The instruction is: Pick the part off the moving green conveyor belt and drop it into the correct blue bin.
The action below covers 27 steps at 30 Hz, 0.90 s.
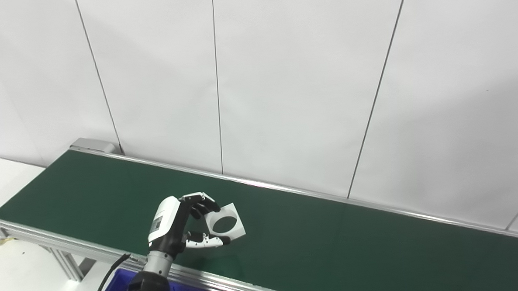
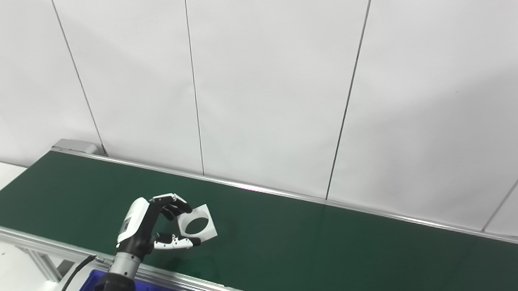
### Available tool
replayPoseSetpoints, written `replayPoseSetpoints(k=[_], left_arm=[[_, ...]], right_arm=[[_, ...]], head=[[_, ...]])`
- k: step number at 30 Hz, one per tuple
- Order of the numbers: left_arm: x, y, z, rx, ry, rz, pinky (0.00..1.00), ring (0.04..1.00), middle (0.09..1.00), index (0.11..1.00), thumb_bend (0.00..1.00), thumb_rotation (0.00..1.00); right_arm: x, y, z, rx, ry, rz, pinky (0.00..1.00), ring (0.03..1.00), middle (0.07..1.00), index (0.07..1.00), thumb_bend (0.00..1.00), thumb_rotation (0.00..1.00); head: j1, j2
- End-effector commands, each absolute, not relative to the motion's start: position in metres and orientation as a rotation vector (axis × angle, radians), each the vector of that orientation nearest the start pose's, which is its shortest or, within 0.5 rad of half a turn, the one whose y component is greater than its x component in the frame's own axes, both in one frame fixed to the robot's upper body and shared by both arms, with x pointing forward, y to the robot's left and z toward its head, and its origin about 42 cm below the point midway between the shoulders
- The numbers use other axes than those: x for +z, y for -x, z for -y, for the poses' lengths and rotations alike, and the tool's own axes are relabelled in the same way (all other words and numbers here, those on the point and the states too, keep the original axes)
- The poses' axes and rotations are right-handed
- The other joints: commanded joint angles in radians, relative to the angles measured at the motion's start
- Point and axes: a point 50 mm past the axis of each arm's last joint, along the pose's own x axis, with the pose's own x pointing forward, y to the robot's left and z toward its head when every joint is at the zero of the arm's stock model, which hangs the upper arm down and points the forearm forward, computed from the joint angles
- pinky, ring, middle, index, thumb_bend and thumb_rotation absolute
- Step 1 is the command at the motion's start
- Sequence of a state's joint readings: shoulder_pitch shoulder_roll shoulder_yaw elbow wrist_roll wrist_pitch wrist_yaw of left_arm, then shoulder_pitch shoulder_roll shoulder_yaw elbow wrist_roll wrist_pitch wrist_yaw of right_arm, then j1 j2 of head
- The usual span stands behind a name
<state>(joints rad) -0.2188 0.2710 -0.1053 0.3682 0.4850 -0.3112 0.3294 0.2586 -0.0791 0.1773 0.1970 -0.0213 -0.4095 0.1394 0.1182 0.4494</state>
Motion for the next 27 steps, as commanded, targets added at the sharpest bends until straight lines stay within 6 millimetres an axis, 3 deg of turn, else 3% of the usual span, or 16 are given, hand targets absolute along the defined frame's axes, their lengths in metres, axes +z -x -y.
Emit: replayPoseSetpoints(k=[1,19,27], left_arm=[[0.114,-0.352,-0.279,0.086,-0.705,0.351,0.45,0.427,0.506,0.515,0.5,0.0],[0.103,-0.304,-0.274,-0.003,-0.633,0.395,0.47,0.437,0.497,0.514,0.5,0.0],[0.103,-0.288,-0.269,-0.06,-0.579,0.369,0.48,0.44,0.499,0.51,0.5,0.0]], right_arm=[[0.023,-0.174,0.197,0.273,0.039,0.043,0.73,0.814,0.833,0.888,1.0,0.33],[0.034,-0.17,0.194,0.262,0.054,0.078,0.75,0.82,0.847,0.892,0.97,0.3],[0.036,-0.167,0.188,0.257,0.052,0.081,0.77,0.836,0.854,0.91,0.94,0.36]], head=[[0.0,0.001],[-0.115,0.128],[-0.173,0.18]])
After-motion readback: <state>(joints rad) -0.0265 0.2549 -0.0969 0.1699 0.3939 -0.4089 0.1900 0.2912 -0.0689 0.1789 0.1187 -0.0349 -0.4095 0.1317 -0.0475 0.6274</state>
